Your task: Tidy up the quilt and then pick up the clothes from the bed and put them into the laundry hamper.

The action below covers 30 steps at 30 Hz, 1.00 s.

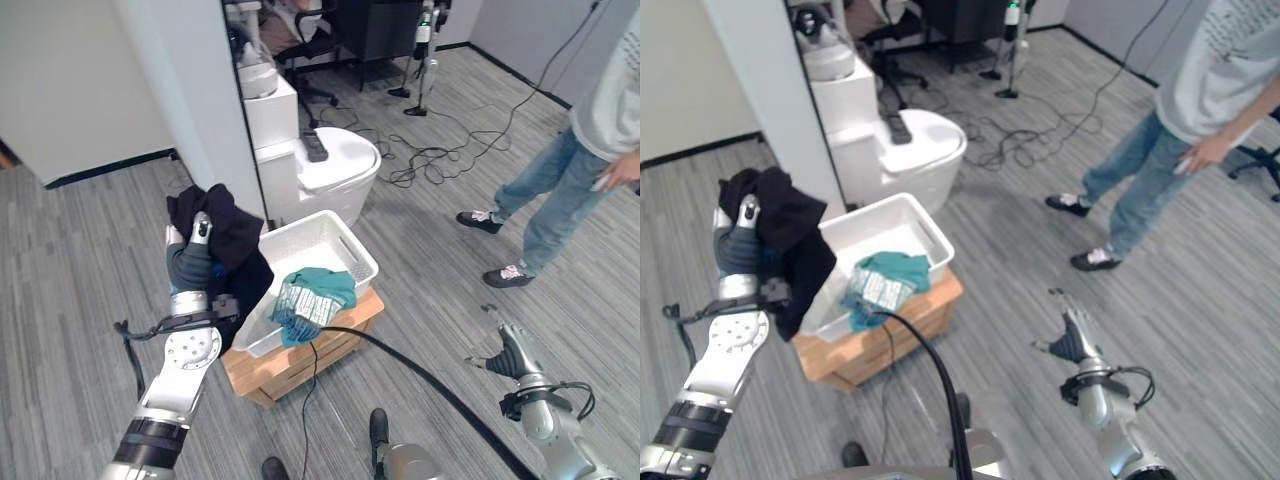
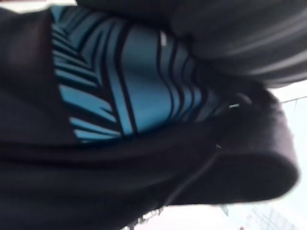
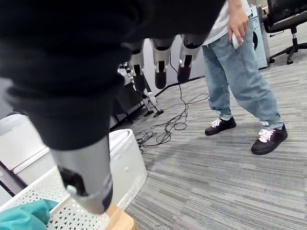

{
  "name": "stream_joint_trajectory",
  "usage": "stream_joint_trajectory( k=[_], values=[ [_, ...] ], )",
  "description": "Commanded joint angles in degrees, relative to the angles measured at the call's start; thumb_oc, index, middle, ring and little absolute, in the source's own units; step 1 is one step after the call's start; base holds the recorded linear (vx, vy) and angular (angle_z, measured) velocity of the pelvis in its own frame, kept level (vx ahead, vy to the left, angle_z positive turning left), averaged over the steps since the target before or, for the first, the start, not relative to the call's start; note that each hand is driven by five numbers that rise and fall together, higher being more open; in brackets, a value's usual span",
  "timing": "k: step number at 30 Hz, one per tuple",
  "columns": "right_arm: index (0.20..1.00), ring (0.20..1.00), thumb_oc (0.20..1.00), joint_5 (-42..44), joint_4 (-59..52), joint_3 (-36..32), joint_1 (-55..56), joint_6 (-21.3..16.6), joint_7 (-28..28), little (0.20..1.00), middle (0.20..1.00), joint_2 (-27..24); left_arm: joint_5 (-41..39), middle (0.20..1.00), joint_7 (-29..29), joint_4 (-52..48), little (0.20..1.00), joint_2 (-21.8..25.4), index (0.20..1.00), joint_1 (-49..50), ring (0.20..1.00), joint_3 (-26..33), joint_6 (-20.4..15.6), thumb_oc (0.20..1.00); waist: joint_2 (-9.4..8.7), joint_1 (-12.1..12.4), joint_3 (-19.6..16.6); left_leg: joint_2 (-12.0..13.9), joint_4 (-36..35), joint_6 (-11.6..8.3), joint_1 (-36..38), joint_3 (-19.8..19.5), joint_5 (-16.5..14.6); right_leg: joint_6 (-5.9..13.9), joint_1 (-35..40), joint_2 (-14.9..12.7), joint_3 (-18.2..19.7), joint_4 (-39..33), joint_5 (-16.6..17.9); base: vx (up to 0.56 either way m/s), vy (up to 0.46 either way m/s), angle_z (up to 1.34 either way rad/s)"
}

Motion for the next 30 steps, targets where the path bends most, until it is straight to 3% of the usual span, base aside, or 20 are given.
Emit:
stream_joint_trajectory(
  k=[1,5,6,8,12,19,20,22,24,30],
  values=[
    [1.0,1.0,1.0,0.73,-1.05,0.07,-6.92,-1.45,-0.14,1.0,1.0,-2.46,1.97,0.2,-1.59,4.0,0.2,0.01,0.2,-6.33,0.2,-3.47,-3.17,0.2,2.31,-1.02,1.01,1.8,0.12,-1.9,6.33,2.13,-7.81,7.46,0.6,-3.59,0.5,0.2,-6.09,-0.01,-0.024,-0.26],
    [1.0,1.0,1.0,0.87,-1.0,1.37,-7.93,-1.22,0.06,1.0,1.0,-2.42,3.78,0.2,-3.02,6.93,0.2,-1.1,0.2,-6.75,0.2,-7.59,-2.01,0.2,2.65,-2.43,2.38,1.23,0.12,-1.67,5.97,3.72,-7.82,7.91,-1.42,-3.56,2.18,0.2,-5.53,-0.02,0.014,-0.26],
    [1.0,1.0,1.0,2.98,-3.08,0.74,-8.06,-0.92,1.23,1.0,1.0,-3.98,0.19,0.2,-3.71,6.89,0.2,5.98,0.2,-19.22,0.2,-7.7,0.71,0.2,3.62,-4.22,2.87,0.93,0.12,-1.64,5.48,4.99,-8.05,8.57,-3.07,-3.71,3.56,0.2,-5.12,0.0,0.055,-0.31],
    [1.0,1.0,1.0,2.67,-1.6,0.55,-7.42,-0.74,0.92,1.0,1.0,-3.83,2.14,0.2,-3.92,5.72,0.2,5.48,0.2,-15.36,0.2,-7.48,-0.04,0.2,3.9,-4.01,3.72,0.49,0.12,-1.47,4.6,4.87,-7.86,8.72,-4.11,-3.86,3.77,0.2,-4.72,-0.06,0.048,-0.3],
    [1.0,1.0,1.0,2.26,3.55,2.6,-8.45,-0.63,-0.4,1.0,1.0,-2.34,9.96,0.2,-1.7,12.18,0.2,3.82,0.2,-14.5,0.2,-8.65,1.46,0.2,2.51,-4.27,7.32,0.14,0.35,-1.48,0.66,5.19,-6.84,8.85,-8.14,-3.81,4.7,0.2,-3.8,-0.12,0.002,-0.32],
    [1.0,1.0,1.0,1.59,8.29,5.29,-6.48,-1.26,-2.07,1.0,1.0,-1.92,18.55,0.2,4.44,23.41,0.2,11.67,0.2,-24.09,0.2,-9.3,6.0,0.2,0.06,-3.75,11.71,1.45,0.8,-2.28,-4.65,5.9,-5.05,9.3,-12.4,-4.33,2.9,0.2,-2.1,-0.05,-0.039,0.0],
    [1.0,1.0,1.0,1.92,9.37,5.61,-6.15,-1.35,-2.24,1.0,1.0,-1.77,18.12,1.0,4.45,25.2,1.0,13.0,1.0,-25.51,1.0,-9.13,6.52,1.0,-0.13,-3.57,12.26,1.87,0.85,-2.54,-5.5,6.08,-4.61,9.36,-12.89,-4.46,2.29,0.2,-1.95,-0.07,-0.062,0.16],
    [1.0,1.0,1.0,3.24,12.96,6.63,-5.74,-1.28,-1.89,1.0,1.0,-0.43,17.21,1.0,1.59,28.79,1.0,17.22,1.0,-27.09,1.0,-9.74,6.99,1.0,-0.52,-2.61,14.59,2.44,1.17,-3.05,-7.44,6.0,-3.97,9.33,-14.25,-5.04,1.36,0.2,-1.33,-0.09,-0.059,0.16],
    [1.0,1.0,1.0,3.43,14.0,7.0,-6.04,-1.22,-1.67,1.0,1.0,-0.09,17.47,1.0,0.72,29.28,1.0,17.94,1.0,-26.46,1.0,-9.81,7.18,1.0,-0.55,-2.35,15.0,2.55,1.22,-3.2,-7.76,6.1,-3.76,9.29,-14.43,-5.22,1.25,0.2,-1.2,-0.03,-0.014,0.15],
    [1.0,1.0,1.0,5.95,18.96,8.76,-6.41,-1.43,-0.06,1.0,1.0,1.94,8.9,1.0,-0.29,25.85,1.0,13.49,1.0,-15.83,1.0,-5.78,1.68,1.0,0.27,-0.52,13.81,2.31,0.53,-3.32,-5.91,5.71,-3.92,9.03,-13.01,-5.81,0.67,0.2,-1.45,-0.01,-0.003,0.05]
  ],
)
